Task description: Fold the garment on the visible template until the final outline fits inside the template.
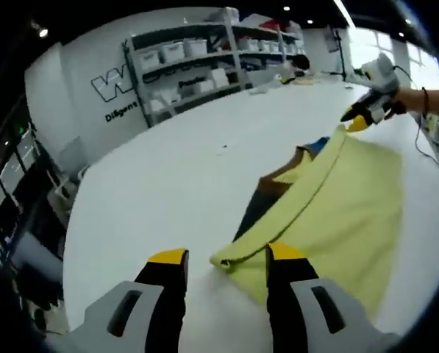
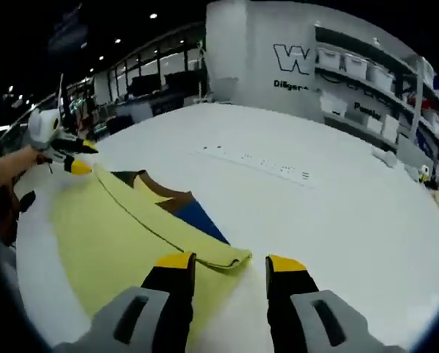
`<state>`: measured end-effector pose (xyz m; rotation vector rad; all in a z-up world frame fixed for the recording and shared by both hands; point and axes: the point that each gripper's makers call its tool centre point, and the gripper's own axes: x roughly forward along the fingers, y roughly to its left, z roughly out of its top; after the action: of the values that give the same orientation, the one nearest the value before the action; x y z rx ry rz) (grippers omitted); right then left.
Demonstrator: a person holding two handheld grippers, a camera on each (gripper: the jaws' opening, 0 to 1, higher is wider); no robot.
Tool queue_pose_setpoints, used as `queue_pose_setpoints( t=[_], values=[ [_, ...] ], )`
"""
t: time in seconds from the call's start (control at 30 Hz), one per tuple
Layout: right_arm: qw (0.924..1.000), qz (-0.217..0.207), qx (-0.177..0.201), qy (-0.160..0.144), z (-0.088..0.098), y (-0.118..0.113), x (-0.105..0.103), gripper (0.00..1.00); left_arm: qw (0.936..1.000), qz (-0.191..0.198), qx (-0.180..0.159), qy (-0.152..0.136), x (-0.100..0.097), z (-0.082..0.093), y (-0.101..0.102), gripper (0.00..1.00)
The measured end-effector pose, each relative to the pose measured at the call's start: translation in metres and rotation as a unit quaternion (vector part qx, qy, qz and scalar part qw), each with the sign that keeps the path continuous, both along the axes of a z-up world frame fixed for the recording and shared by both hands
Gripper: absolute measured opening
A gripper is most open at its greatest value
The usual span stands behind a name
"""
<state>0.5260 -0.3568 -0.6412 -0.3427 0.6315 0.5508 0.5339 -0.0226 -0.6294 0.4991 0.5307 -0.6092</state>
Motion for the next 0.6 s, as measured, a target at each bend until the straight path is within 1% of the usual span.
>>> queue_pose_setpoints(
  t=[0.07, 0.1, 0.13, 0.17, 0.2, 0.23, 0.3, 0.37, 0.4, 0.43, 0.47, 0.5, 0.53, 0.6],
  values=[
    [0.9994, 0.024, -0.023, 0.002, -0.002, 0.001, -0.004, 0.34, 0.9997, -0.015, 0.016, 0.007, -0.002, -0.004, 0.001, 0.43],
    [0.9981, 0.047, -0.040, -0.004, -0.002, 0.004, -0.006, 0.34, 0.9995, -0.023, 0.022, 0.007, -0.003, -0.006, 0.001, 0.44],
    [0.9968, 0.060, -0.052, -0.012, -0.001, 0.006, -0.007, 0.34, 0.9992, -0.029, 0.027, 0.008, -0.004, -0.007, 0.001, 0.44],
    [0.9952, 0.068, -0.069, -0.015, -0.001, 0.005, -0.007, 0.34, 0.9985, -0.037, 0.039, 0.009, -0.004, -0.009, 0.001, 0.44],
    [0.9921, 0.079, -0.095, -0.021, -0.002, 0.003, -0.006, 0.33, 0.9977, -0.043, 0.052, 0.006, -0.003, -0.010, 0.002, 0.44],
    [0.9907, 0.085, -0.103, -0.023, -0.003, 0.003, -0.006, 0.32, 0.9967, -0.047, 0.066, 0.000, 0.000, -0.010, 0.003, 0.43],
    [0.9842, 0.105, -0.139, -0.032, -0.006, 0.002, -0.004, 0.29, 0.9959, -0.049, 0.075, -0.001, 0.002, -0.010, 0.003, 0.41],
    [0.9761, 0.123, -0.175, -0.039, -0.008, -0.002, -0.001, 0.28, 0.9914, -0.068, 0.111, -0.011, 0.005, -0.011, 0.003, 0.40],
    [0.9738, 0.127, -0.184, -0.043, -0.009, -0.004, 0.001, 0.27, 0.9871, -0.080, 0.138, -0.016, 0.005, -0.013, 0.003, 0.39],
    [0.9710, 0.135, -0.193, -0.042, -0.011, -0.005, 0.001, 0.26, 0.9841, -0.088, 0.153, -0.021, 0.006, -0.013, 0.003, 0.39],
    [0.9703, 0.138, -0.194, -0.041, -0.013, -0.005, 0.001, 0.24, 0.9831, -0.093, 0.157, -0.020, 0.006, -0.015, 0.001, 0.38],
    [0.9680, 0.146, -0.200, -0.043, -0.015, -0.005, 0.002, 0.23, 0.9819, -0.093, 0.164, -0.021, 0.008, -0.018, 0.000, 0.39],
    [0.9654, 0.151, -0.208, -0.045, -0.017, -0.007, 0.004, 0.23, 0.9792, -0.094, 0.178, -0.026, 0.011, -0.019, 0.002, 0.39],
    [0.9642, 0.155, -0.210, -0.047, -0.018, -0.007, 0.005, 0.21, 0.9787, -0.100, 0.178, -0.023, 0.010, -0.022, -0.002, 0.35]
  ],
)
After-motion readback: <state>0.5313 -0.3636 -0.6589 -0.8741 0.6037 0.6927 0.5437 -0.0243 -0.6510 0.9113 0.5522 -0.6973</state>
